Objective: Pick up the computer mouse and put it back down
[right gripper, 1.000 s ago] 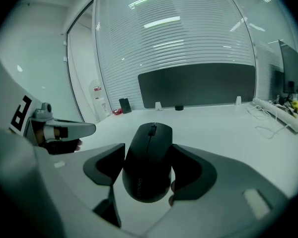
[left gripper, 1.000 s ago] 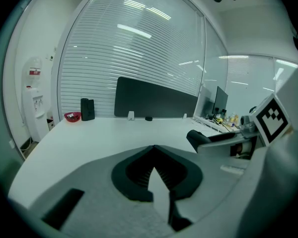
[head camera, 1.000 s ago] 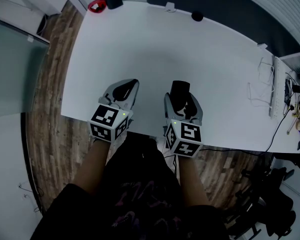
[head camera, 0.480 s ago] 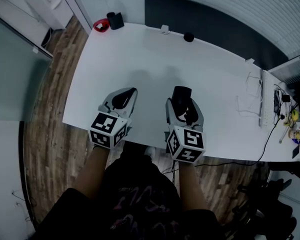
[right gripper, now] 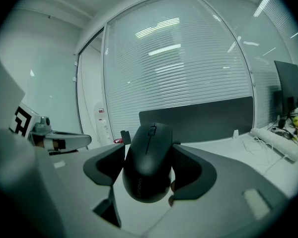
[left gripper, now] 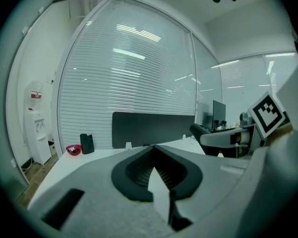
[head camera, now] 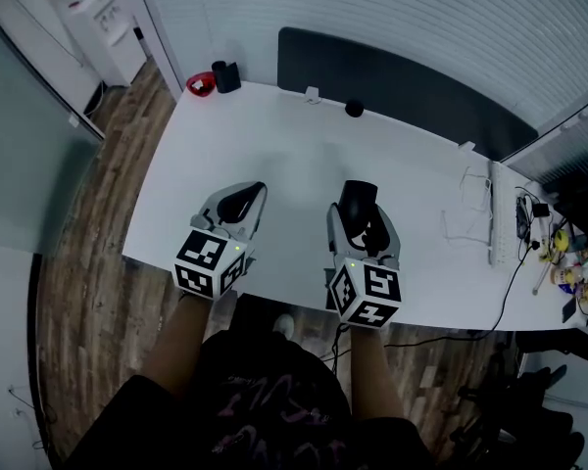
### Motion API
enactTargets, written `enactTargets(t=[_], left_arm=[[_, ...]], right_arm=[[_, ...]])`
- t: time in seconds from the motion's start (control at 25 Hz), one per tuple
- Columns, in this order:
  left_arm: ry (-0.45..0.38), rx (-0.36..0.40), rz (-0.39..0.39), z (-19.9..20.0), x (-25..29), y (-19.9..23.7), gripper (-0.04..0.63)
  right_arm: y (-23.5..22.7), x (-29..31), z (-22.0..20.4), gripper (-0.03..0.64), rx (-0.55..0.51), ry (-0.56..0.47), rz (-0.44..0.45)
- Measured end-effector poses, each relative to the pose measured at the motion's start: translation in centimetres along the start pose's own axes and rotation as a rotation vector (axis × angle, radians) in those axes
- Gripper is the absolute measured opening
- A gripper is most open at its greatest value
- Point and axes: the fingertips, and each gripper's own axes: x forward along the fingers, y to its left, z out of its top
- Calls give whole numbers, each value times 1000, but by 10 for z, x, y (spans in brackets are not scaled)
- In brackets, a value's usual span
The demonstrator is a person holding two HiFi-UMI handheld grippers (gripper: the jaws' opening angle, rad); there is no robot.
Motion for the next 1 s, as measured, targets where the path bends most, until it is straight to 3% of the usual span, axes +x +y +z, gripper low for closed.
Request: enactTargets(t=[1.0], left_arm=[[-244,170,23,123,-42,-20,2]], right_arm=[[13,-39,102,305,-82,-211,43]])
